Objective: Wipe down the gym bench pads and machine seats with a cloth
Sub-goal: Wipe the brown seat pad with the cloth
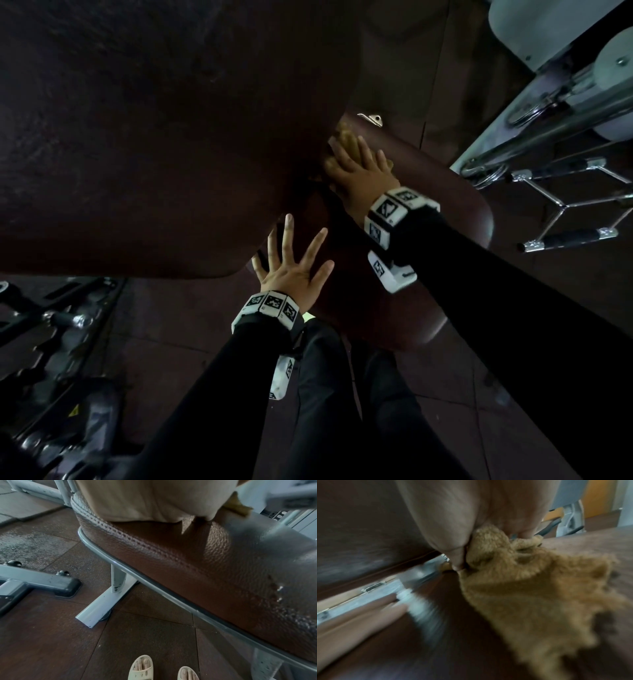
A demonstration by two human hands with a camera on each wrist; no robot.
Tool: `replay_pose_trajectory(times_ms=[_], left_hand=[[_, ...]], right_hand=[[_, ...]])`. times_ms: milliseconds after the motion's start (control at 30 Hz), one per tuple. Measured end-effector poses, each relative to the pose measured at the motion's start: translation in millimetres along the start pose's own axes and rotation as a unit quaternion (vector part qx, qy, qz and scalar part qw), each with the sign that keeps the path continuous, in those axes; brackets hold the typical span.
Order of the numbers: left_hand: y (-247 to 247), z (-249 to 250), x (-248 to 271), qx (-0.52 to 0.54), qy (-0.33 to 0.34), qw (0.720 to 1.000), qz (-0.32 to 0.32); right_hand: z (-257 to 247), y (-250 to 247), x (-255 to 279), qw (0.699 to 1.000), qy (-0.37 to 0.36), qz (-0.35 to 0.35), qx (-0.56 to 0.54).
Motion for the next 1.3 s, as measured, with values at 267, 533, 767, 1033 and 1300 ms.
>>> replay_pose_trajectory(times_ms=[267, 533, 767, 1033, 1300], left_hand=[[-1, 2, 2, 0.015, 0.001, 1.0, -0.011], [1, 2, 1, 0.018, 0.001, 1.0, -0.01], [-2, 3, 1, 0.004, -0.003, 1.0, -0.013], [0, 3, 1, 0.012, -0.002, 1.0, -0.019], [3, 1, 0, 0.01, -0.002, 1.0, -0.018]], right_hand=[[60, -20, -13, 0.993, 0.091, 0.029, -0.073], [33, 16, 64, 0.995, 0.079, 0.034, -0.055], [-7, 8, 3, 1.0, 0.006, 0.024, -0.004], [53, -15, -7, 0.994, 0.065, 0.046, -0.07], [15, 17, 56, 0.998, 0.039, 0.009, -0.043]])
Point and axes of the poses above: each hand's wrist, its own x-axis away from the middle knuckle, its own y-axis out of the palm, z = x × y, the point moved 8 cm from there along -x, towards the middle knuckle, and after that the axes turned 3 degrees about y, right-handed, at the moved point
